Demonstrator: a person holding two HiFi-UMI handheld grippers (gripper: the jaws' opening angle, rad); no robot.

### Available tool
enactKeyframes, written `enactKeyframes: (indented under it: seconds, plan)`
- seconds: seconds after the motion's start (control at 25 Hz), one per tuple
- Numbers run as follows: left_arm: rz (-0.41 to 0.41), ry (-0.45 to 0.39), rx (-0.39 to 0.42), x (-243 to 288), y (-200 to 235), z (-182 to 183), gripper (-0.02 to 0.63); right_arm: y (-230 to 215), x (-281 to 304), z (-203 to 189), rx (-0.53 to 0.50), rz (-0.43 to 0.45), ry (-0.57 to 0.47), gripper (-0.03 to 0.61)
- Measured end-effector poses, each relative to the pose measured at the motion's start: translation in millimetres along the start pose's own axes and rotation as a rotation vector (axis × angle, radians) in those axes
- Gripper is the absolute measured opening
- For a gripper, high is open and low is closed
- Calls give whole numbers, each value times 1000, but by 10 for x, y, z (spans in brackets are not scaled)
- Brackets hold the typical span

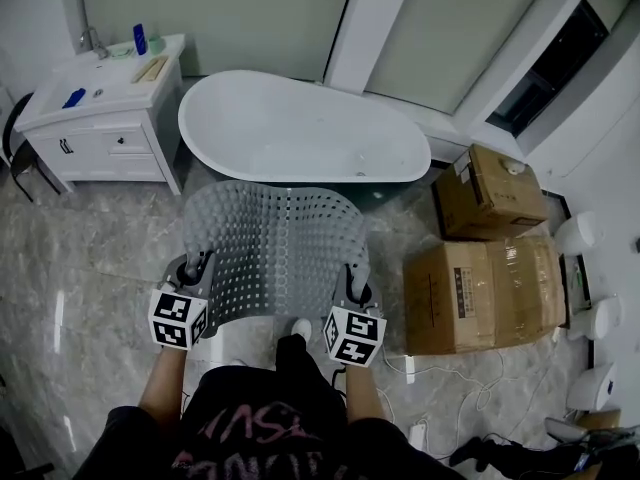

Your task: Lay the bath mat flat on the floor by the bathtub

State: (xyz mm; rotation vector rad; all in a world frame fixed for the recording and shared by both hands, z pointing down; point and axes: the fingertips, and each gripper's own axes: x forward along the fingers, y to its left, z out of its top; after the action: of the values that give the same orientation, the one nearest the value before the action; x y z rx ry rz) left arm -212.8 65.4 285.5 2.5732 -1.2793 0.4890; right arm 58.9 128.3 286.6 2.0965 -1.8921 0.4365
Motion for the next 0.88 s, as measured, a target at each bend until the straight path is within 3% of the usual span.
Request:
enactKeyframes:
  seconds: [0.88]
  plan:
    - [101, 150, 13, 1053, -306, 0, 20, -937, 1063, -195, 40, 147, 137, 52]
